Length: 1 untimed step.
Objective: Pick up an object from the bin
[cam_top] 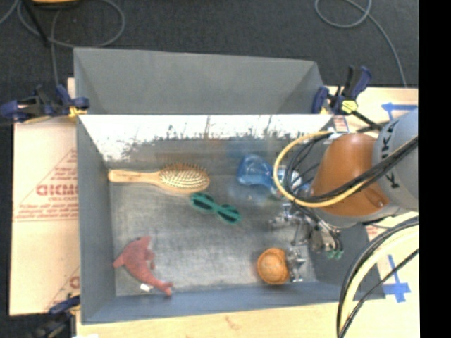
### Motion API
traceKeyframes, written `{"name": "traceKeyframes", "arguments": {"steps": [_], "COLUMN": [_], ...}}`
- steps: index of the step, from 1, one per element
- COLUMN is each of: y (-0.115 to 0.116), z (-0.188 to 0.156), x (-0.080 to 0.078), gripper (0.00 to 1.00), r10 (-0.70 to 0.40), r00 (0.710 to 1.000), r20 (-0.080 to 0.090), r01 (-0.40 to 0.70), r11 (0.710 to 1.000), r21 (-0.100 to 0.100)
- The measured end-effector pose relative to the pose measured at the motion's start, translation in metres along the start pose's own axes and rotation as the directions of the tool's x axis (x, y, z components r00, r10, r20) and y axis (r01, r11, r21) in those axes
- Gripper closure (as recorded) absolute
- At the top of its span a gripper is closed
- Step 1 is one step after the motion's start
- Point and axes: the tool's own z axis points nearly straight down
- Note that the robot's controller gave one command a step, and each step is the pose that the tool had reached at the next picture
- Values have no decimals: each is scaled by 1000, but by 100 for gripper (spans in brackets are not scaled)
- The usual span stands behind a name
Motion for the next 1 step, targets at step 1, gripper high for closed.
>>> {"name": "traceKeyframes", "arguments": {"steps": [1], "y": [-2], "z": [0], "x": [-2], "gripper": [0], "r10": [0], "r00": [1000], "r20": [10], "r01": [0], "r11": [1000], "r21": [5]}}
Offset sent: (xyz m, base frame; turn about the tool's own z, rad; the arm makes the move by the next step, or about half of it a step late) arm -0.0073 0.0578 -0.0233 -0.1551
